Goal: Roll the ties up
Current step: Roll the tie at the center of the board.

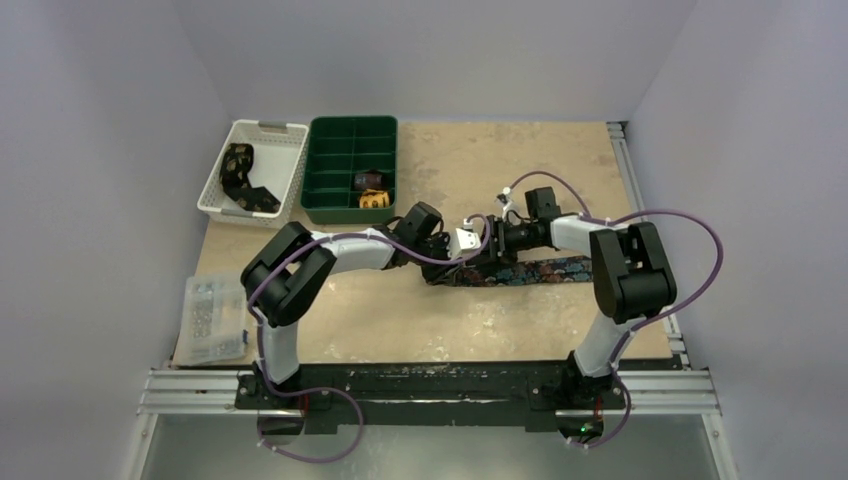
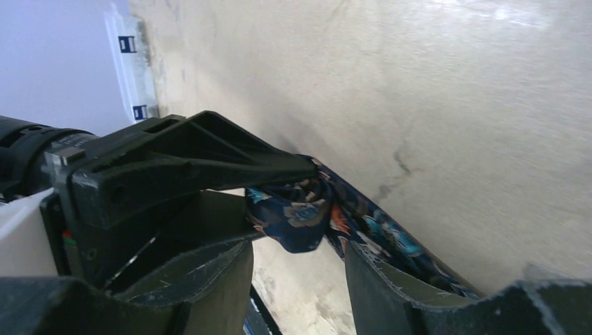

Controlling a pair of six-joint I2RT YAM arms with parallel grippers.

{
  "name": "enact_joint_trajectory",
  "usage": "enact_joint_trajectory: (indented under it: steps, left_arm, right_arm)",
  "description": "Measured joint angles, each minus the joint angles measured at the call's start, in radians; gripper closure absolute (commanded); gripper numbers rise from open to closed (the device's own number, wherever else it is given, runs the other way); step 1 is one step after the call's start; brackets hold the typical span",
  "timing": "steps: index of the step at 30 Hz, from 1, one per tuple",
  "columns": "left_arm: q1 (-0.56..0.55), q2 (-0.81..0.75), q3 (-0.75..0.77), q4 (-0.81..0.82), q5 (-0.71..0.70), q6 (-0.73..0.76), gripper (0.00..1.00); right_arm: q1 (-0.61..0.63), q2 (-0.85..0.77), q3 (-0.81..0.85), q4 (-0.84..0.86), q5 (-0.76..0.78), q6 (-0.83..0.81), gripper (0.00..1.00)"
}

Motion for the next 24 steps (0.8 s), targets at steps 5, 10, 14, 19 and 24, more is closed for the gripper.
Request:
enact_joint_trajectory:
  steps: [5,10,14,19,24]
  left_arm:
    - [-0.005,0.001,0.008,-0.013,-0.011,0.004,0.96]
    - [-0.006,0.001,0.009,-0.016,-0.016,0.005,0.96]
    - [-0.007,0.001,0.009,-0.017,-0.019,0.005,0.91]
    - [-0.007,0.0,0.007,-0.013,-0.016,0.006,0.5]
    - [0.007,-0.039,-0.072,0.076,0.026,-0.009,0.31]
  right_arm:
    - [0.053,0.015,-0.008,0.101,-0.019,0.081,0.47]
    - [0.088,0.084,-0.008,0.161,-0.027,0.115,0.68]
    - [0.087,0.102,-0.002,0.166,-0.063,0.122,1.0]
    - [0.084,0.117,0.021,0.138,-0.078,0.084,1.0]
    - [0.079,0.169,0.06,0.097,-0.101,0.028,1.0]
